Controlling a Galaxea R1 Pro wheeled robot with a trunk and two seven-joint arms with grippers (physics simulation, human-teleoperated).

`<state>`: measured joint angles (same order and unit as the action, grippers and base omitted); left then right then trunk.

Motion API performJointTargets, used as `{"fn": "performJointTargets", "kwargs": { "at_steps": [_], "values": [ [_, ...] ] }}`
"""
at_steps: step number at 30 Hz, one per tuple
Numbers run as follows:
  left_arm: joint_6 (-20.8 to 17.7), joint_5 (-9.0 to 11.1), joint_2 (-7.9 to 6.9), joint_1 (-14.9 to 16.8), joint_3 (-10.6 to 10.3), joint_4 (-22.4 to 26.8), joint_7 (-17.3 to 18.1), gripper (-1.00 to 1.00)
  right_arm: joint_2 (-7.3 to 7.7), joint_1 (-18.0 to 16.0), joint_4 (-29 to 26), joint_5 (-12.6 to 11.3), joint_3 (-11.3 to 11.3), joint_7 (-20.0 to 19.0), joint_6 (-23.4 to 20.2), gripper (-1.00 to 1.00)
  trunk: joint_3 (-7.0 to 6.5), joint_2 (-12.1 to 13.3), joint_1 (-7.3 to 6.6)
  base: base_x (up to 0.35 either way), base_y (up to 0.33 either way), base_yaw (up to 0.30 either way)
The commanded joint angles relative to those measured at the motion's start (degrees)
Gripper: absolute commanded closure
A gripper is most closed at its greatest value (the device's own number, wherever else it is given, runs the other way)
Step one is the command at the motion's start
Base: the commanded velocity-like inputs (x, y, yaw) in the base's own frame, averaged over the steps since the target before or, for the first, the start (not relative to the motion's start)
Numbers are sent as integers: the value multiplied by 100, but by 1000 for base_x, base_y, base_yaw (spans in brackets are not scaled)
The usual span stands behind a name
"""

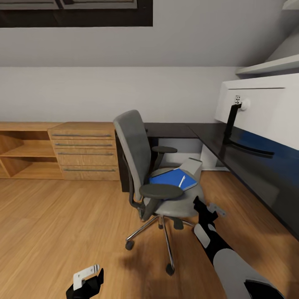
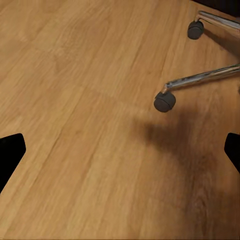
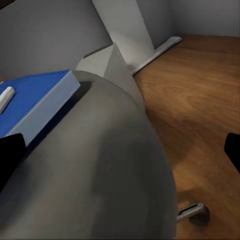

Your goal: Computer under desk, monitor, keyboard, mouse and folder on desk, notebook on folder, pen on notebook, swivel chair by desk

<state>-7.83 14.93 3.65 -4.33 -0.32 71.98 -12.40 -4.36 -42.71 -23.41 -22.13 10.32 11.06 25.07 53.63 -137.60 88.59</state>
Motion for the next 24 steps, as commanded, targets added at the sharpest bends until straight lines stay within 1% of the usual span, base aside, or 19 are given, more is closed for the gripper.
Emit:
{"fn": "performJointTargets", "kwargs": {
  "at_steps": [1,3,4,5,6,7,8,11,14,17,21,24],
  "values": [
    [-26,45,0,-3,-4,-10,-31,-100,15,-2,-3,-56,5,-2,15,-100,5,-2,0,44,2,0],
    [-26,42,-1,-2,-4,-19,-28,-100,49,-5,-6,-60,10,0,10,-100,5,-2,0,23,1,0],
    [-26,41,-3,-5,-4,-25,-27,-100,139,-6,-10,-70,24,9,1,-100,5,-2,0,2,0,0],
    [-26,38,-4,-3,-4,-25,-26,-100,153,-8,-12,-71,47,10,-20,-100,5,-2,0,1,0,0],
    [-26,37,-4,-1,-4,-23,-26,-100,173,-4,-13,-71,101,10,-82,-100,5,-2,0,0,0,0],
    [-7,36,-5,-2,-4,-19,-21,-100,216,-2,-14,-73,205,1,-237,-100,5,-2,0,44,0,0],
    [236,43,-8,-1,-4,-44,-18,-100,251,-3,-20,-78,292,-6,-377,-100,5,-2,0,231,0,0],
    [383,42,-18,1,-4,-92,-15,-100,259,-5,-23,-80,315,-7,-417,-100,5,-2,0,285,0,0],
    [414,44,-20,-5,-4,-111,-16,-100,266,-6,-25,-136,327,-7,-478,-100,5,-2,0,323,0,0],
    [420,39,-17,-5,-9,-171,-16,-100,379,-4,-33,-633,314,-12,-661,-100,5,-2,0,327,0,0],
    [423,36,-14,-6,-12,-206,-17,-100,439,-6,-45,-848,309,-15,-742,-100,5,-2,0,324,0,0],
    [425,37,-14,-6,-12,-215,-17,-100,463,-4,-42,-897,311,-16,-760,-100,5,-2,0,236,0,0]
  ]
}}
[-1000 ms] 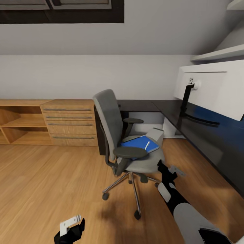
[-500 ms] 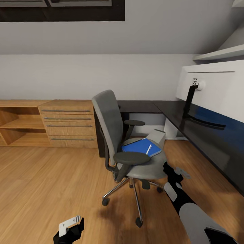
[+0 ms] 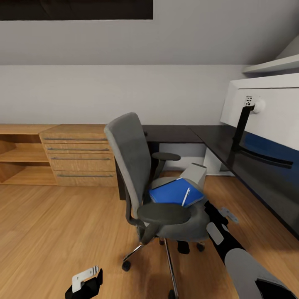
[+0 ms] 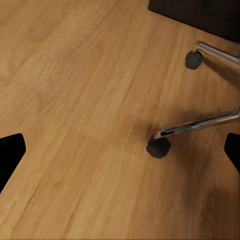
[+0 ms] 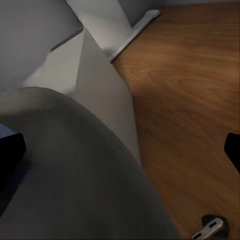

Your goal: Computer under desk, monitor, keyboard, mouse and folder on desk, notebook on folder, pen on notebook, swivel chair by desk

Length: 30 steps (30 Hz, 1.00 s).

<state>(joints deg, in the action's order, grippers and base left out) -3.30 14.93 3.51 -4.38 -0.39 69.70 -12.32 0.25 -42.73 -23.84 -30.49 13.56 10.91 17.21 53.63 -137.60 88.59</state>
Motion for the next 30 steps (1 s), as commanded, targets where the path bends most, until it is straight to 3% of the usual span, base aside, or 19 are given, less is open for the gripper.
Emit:
{"fn": "performJointTargets", "kwargs": {
  "at_steps": [1,9,15,21,30],
  "values": [
    [-25,39,0,-1,-4,11,-25,-100,7,-1,1,-68,-12,-1,16,-100,5,-2,1,114,0,0],
    [-22,38,0,0,-5,9,-31,-100,21,-5,2,-139,-4,-9,-257,-100,5,-2,1,129,0,0],
    [-29,44,0,2,-13,-5,-28,-100,124,-7,10,-589,-10,-13,-571,-100,5,-2,1,110,0,0],
    [-30,45,0,-1,-13,-75,-33,-100,137,-1,11,-896,-9,-15,-831,-100,5,-2,1,7,0,0],
    [-30,45,9,-1,-22,-84,-29,-100,108,0,11,-977,-18,-4,-856,-100,5,-2,1,0,0,0]
  ]
}}
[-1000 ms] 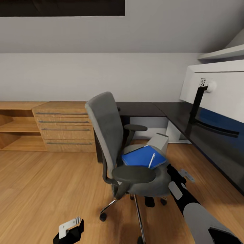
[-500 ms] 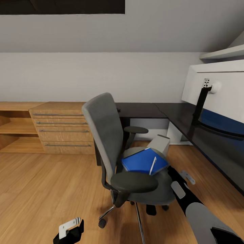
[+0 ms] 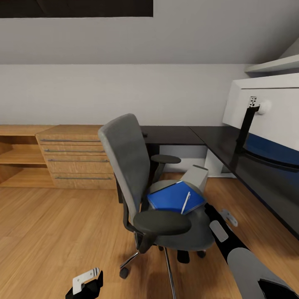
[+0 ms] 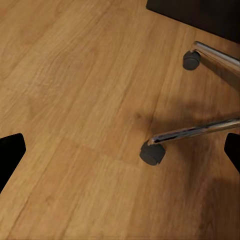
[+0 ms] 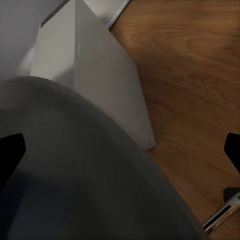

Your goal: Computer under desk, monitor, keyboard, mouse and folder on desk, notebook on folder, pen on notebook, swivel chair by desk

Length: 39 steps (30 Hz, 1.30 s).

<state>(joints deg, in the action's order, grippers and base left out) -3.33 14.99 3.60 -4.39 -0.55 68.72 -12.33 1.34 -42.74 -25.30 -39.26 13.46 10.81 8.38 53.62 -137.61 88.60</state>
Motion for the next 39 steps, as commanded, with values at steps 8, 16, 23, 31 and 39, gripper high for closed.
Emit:
{"fn": "performJointTargets", "kwargs": {
  "at_steps": [8,16,23,31,39],
  "values": [
    [-27,39,0,-1,-7,13,-25,-100,-9,0,175,-107,-6,8,32,-100,5,-1,0,0,0,6],
    [-25,39,0,0,-7,11,-24,-100,-11,1,180,-108,-10,0,41,-100,5,-1,0,0,0,244],
    [-27,39,0,0,-7,10,-23,-100,-14,0,182,-107,-10,-3,41,-100,5,-1,0,0,0,275],
    [-27,39,0,-1,-7,9,-23,-100,-16,0,183,-104,-10,-9,41,-100,5,-1,0,0,0,276],
    [-27,39,0,0,-9,9,-24,-100,-11,2,175,-100,-10,-9,41,-100,5,-1,0,0,0,276]
  ]
}}
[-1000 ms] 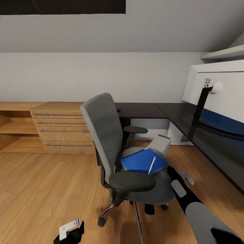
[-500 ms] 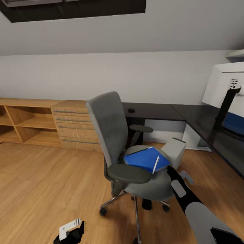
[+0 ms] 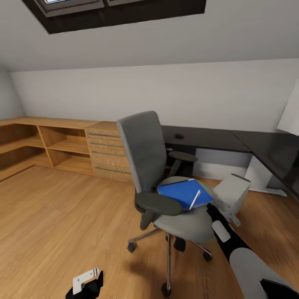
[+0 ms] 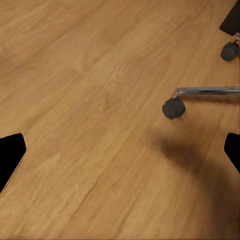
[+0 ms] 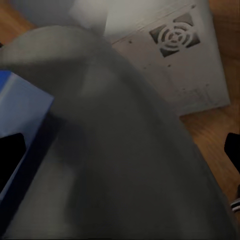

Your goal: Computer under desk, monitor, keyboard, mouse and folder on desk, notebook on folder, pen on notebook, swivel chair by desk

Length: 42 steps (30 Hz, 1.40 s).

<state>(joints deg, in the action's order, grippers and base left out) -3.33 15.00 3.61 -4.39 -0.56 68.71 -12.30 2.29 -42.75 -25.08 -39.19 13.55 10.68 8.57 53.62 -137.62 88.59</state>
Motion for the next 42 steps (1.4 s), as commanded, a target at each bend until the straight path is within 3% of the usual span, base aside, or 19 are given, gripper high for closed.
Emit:
{"fn": "performJointTargets", "kwargs": {
  "at_steps": [1,20,42],
  "values": [
    [-27,38,0,0,-10,11,-27,-100,-108,2,155,-107,-19,4,22,-100,5,-1,0,0,0,277],
    [-27,40,0,1,-36,11,-32,-100,-106,3,153,-107,-19,-1,22,-100,5,-1,0,0,0,228],
    [-27,44,0,0,-41,-1,-32,-100,-88,-5,129,-107,-11,-4,22,-100,5,-1,0,0,0,-249]
  ]
}}
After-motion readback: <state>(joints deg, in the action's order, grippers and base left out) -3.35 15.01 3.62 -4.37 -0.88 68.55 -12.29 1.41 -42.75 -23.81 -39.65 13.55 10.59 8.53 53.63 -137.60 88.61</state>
